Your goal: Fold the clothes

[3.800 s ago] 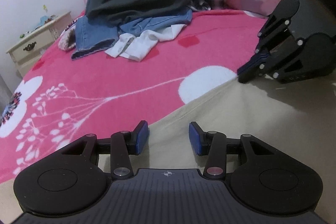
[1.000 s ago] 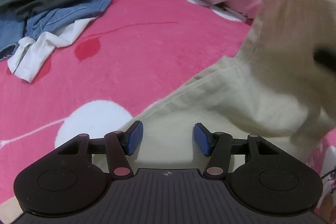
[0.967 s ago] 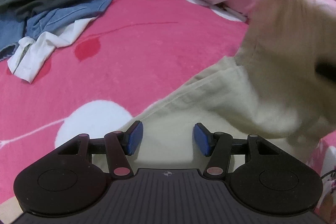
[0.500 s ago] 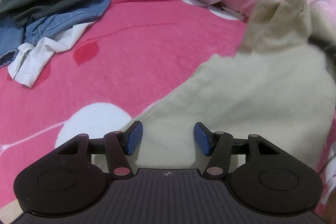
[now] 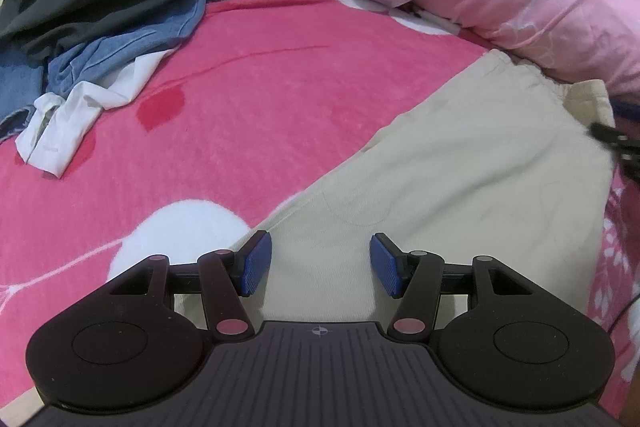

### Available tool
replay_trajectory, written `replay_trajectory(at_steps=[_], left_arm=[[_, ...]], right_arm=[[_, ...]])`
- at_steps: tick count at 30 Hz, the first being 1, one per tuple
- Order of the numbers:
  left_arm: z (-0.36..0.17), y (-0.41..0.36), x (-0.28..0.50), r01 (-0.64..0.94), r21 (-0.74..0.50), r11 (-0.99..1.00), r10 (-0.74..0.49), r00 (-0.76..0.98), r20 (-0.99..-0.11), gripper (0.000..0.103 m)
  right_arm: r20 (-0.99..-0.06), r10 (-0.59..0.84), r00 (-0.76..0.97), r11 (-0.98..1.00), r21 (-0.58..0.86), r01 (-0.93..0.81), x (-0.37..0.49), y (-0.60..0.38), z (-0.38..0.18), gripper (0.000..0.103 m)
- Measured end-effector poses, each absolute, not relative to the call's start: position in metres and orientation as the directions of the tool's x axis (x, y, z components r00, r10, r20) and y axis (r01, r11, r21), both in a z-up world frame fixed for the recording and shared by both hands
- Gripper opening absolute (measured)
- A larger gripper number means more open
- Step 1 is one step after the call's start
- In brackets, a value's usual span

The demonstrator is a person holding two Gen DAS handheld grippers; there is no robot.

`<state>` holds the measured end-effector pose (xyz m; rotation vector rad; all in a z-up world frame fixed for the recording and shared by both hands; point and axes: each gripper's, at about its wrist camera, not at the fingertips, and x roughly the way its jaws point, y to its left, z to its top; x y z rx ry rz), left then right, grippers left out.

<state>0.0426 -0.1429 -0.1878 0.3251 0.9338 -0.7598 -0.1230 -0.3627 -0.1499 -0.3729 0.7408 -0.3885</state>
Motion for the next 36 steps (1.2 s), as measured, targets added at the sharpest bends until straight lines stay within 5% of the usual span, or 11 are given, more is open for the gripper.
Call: replay_trajectory(at_steps=[6,16,25,30,36], left_arm=[[-0.188,-0.144,0.044,0.719,-0.056,0.693,-0.444,0.364,-0.819,0.057],[-0.188,-0.143,0.041,0.732,-0.039,0.68,-0.442,0.367,-0.818,0.057],[-0.188,-0.14,0.041,0.757,-0.035,0.652,-0.463,0.361,-0.81,0.057],[-0.189,-0.138,0.04,0.763,-0.034,0.646,-0.47,0.363,-0.805,0.057],[-0.189,-0.138,0.04,0.764,-0.032,0.644,-0.47,0.362,-0.805,0.057]], right_arm=[[-0.434,-0.328,0.839,0.871,-0.482,0.091,-0.124,-0.346,-0.106,0.048],[-0.82,0.078,0.567,0.77,-0.312,-0.557,0.024,-0.363,-0.13,0.04],[-0.926,0.107,0.361,0.666,-0.203,-0.718,0.057,-0.367,-0.159,0.037],[-0.922,0.067,0.381,0.595,-0.27,-0.757,0.043,-0.354,-0.16,0.005],[-0.843,0.006,0.538,0.516,-0.458,-0.724,0.021,-0.343,-0.147,0.002]])
